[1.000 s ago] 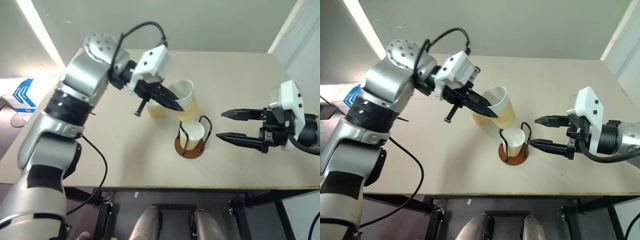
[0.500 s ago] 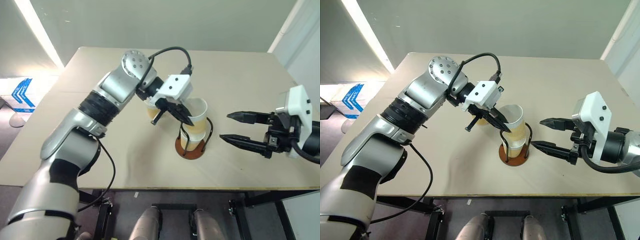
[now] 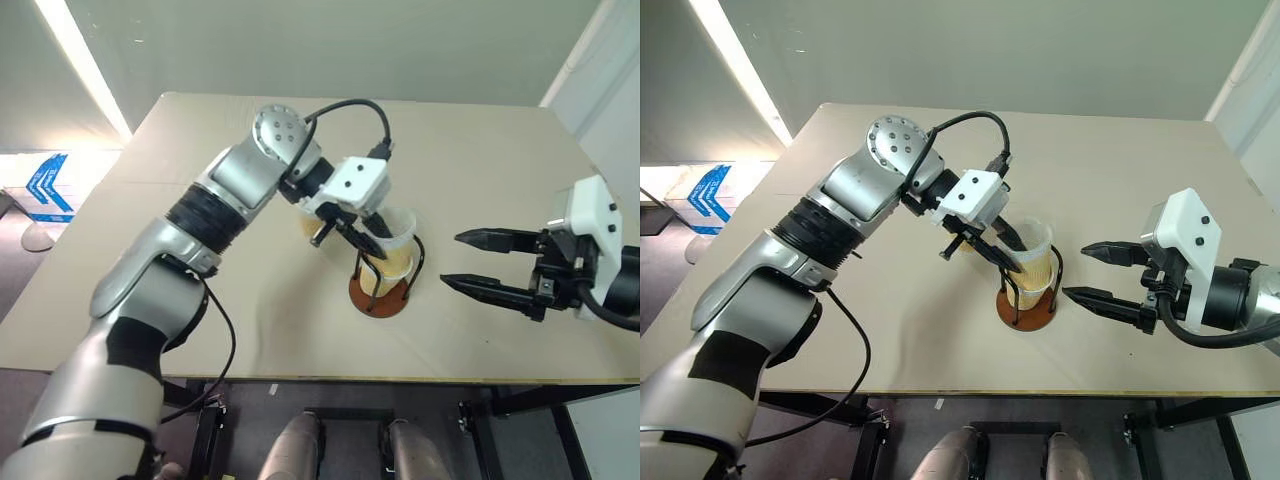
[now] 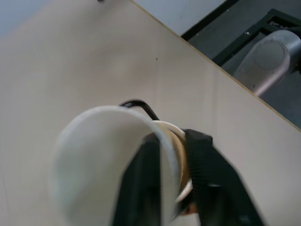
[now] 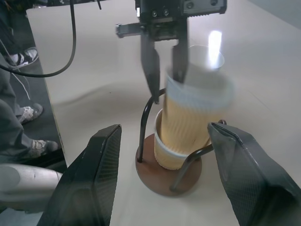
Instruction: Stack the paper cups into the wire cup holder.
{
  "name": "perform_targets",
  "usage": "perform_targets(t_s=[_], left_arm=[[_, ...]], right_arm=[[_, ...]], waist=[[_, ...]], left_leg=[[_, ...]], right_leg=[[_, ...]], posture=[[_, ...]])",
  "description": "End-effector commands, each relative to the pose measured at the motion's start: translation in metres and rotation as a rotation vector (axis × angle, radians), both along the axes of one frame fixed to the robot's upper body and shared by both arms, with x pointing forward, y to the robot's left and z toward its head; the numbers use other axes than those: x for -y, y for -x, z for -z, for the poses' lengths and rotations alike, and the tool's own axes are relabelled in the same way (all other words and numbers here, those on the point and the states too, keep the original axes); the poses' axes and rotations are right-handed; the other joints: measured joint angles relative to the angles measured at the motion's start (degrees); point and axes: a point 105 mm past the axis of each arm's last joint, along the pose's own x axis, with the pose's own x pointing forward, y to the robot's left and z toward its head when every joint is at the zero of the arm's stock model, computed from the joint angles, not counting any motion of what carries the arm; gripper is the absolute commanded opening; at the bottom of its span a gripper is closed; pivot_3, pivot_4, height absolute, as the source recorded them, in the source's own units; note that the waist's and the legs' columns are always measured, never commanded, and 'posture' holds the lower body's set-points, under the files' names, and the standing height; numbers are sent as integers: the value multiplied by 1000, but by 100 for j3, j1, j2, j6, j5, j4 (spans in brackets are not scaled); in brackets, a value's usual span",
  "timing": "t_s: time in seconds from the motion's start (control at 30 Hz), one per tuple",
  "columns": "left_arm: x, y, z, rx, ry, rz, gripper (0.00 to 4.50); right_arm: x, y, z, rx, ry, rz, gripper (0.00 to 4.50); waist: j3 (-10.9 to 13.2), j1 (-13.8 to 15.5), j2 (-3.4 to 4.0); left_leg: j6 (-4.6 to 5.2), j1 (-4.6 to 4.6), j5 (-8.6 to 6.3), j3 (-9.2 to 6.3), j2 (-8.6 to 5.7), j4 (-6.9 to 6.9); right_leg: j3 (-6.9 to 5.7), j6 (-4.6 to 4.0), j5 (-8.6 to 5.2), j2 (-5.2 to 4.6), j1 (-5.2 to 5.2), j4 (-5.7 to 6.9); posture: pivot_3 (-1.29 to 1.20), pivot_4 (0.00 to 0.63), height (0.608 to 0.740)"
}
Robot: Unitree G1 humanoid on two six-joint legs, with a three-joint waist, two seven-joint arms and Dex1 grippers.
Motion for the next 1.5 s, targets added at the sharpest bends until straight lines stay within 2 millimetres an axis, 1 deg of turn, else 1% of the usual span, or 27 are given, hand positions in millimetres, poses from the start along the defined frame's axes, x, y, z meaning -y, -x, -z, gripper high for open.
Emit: perform_targets(t_s=[0.03, 0.1, 0.23, 0.27, 0.37, 0.4, 0.6, 0.67, 0.9, 1.07, 1.2, 1.3, 1.4, 1.43, 1.47, 1.5], left_arm=[[-3, 4, -19, 50, 4, 32, 2339], [-6, 3, -21, 63, 4, 23, 3094], [-11, -5, -30, 107, 41, -22, 4461], [-14, -11, -32, 137, 56, -65, 4485], [-37, -38, -24, 304, 17, -214, 4485], [-43, -43, -21, 331, 6, -250, 4485], [-74, -61, 0, 386, -58, -427, 4485], [-80, -66, 8, 397, -82, -469, 4485], [-91, -86, 26, 470, -142, -564, 4485], [-92, -96, 28, 505, -159, -588, 4485], [-95, -103, 36, 534, -202, -596, 4485], [-92, -106, 37, 539, -203, -594, 4485], [-90, -106, 38, 546, -212, -565, 3951], [-90, -105, 39, 539, -219, -550, 3668], [-90, -103, 40, 534, -226, -536, 3249], [-90, -102, 41, 529, -228, -527, 3036]], right_arm=[[1, 1, -9, 46, 0, -1, 3070], [1, 0, -9, 45, 0, -1, 3070], [1, -1, -9, 45, 3, 1, 3070], [1, -1, -9, 45, 4, 3, 3070], [2, -1, -7, 39, 10, 5, 3070], [2, -1, -7, 36, 11, 3, 3070], [0, -2, -9, 19, 17, -35, 3070], [-1, -3, -10, 18, 17, -48, 3070], [-2, -5, -13, 12, 26, -73, 3070], [-2, -5, -13, 6, 34, -78, 3070], [-2, -3, -13, 2, 39, -72, 3070], [-1, -2, -13, 2, 42, -67, 3070], [-1, -2, -13, 0, 44, -63, 3070], [-1, -1, -13, -3, 44, -62, 3070], [-1, -1, -13, -6, 40, -62, 3070], [-1, -1, -13, -8, 36, -63, 3070]], waist=[[0, 0, 0], [0, 0, 0], [0, 1, 0], [0, 1, 0], [-1, -7, 2], [-1, -12, 3], [-3, -15, 6], [-3, -8, 6], [-4, 0, 7], [-4, 1, 7], [-4, 1, 6], [-4, 2, 6], [-4, 3, 6], [-4, 2, 6], [-4, 2, 6], [-3, 2, 6]], left_leg=[[0, 1, 0, 1, 0, 0], [0, 1, 0, 1, 0, 0], [1, 0, 0, 1, -1, 2], [1, 0, 0, 1, 0, 3], [1, 3, -1, 3, 0, 2], [1, 4, -1, 4, 1, 1], [1, 3, 0, 5, 0, 1], [1, 2, 0, 5, -1, 3], [0, 4, 0, 4, -2, 3], [-1, 4, 1, 4, -1, 3], [-1, 3, 1, 5, -2, 3], [-1, 3, 1, 4, -2, 3], [-2, 3, 0, 5, -2, 2], [-2, 3, 0, 5, -2, 2], [-3, 3, -1, 6, -2, 2], [-3, 3, -1, 6, -2, 2]], right_leg=[[0, 0, 0, 0, 0, 0], [0, 1, 0, 0, 0, 1], [0, 1, 0, 0, 0, 1], [0, 1, 0, 0, 0, 0], [1, 1, -1, 0, 0, 0], [1, 2, -1, 1, -1, 0], [1, 0, -3, 2, -3, 0], [1, -2, -3, 1, -3, 0], [1, -8, 0, 0, -3, 3], [0, -12, 1, 0, -6, 6], [0, -12, 1, 0, -7, 7], [0, -12, 1, 0, -7, 7], [1, -12, 2, 0, -7, 7], [0, -12, 1, 0, -8, 8], [0, -12, 2, 0, -9, 7], [0, -12, 1, 1, -9, 8]], posture=[[0, 150, 740], [0, 150, 740], [0, 150, 740], [0, 150, 740], [0, 150, 740], [0, 150, 740], [0, 150, 740], [0, 150, 740], [0, 150, 740], [0, 150, 740], [0, 150, 740], [0, 150, 740], [0, 150, 740], [0, 150, 740], [0, 150, 740], [0, 150, 740]])
